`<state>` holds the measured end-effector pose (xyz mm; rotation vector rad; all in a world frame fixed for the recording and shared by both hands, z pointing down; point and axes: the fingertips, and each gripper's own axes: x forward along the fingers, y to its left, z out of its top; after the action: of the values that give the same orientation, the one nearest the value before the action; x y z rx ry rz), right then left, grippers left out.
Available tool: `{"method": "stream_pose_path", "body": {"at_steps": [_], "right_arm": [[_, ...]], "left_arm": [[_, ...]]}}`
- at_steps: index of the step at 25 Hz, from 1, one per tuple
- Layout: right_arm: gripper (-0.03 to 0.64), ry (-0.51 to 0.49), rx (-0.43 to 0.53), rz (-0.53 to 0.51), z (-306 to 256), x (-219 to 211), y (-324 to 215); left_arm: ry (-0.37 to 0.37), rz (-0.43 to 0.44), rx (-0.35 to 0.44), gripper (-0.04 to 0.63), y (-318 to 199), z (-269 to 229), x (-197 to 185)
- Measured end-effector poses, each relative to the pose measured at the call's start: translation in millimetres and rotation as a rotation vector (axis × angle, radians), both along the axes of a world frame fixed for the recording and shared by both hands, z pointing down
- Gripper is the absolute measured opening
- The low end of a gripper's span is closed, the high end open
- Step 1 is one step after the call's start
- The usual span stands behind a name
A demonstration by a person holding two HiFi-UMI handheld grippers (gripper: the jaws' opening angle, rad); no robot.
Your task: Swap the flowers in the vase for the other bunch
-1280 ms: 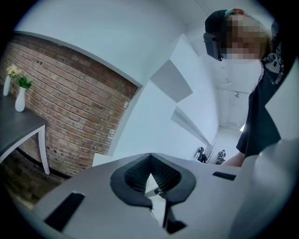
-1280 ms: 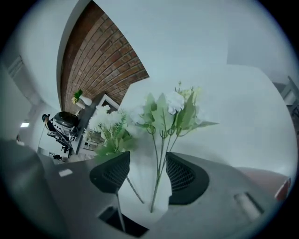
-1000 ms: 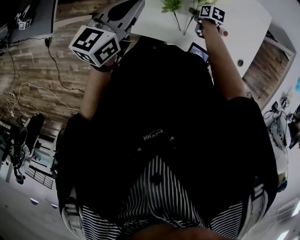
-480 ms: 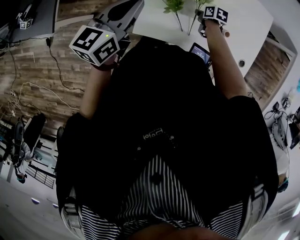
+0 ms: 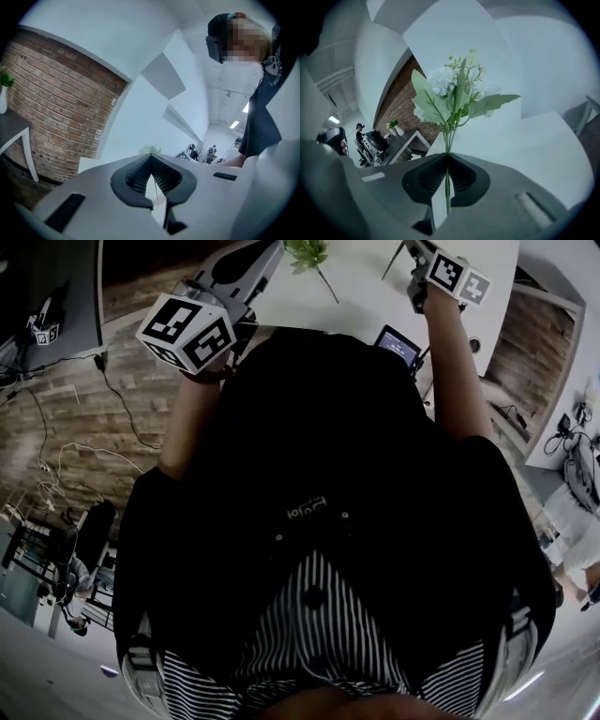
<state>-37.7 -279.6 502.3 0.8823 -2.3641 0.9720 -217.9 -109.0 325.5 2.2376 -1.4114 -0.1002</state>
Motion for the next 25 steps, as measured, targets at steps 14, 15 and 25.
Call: {"method": "stream_pose_path", "body": {"at_steps": [14,15,25], "right_arm": [[0.015,-0.037,0.314,0.185,-35.4,122.9,4.1],[0.015,-0.043,0.32,0.19,-30.8,124.9,7.6],[0.084,-0.067,0.286,0.074,18.4,113.1,46.2]], "left_arm": [[-0.04,0.213,0.014,0.006,-45.0,-5.0,88.5],[-0.041,0.217,0.009,0.006,-45.6,-3.2,91.5],[-0.042,0.233,-0.019,0.006,-45.7,6.8,104.3]]}}
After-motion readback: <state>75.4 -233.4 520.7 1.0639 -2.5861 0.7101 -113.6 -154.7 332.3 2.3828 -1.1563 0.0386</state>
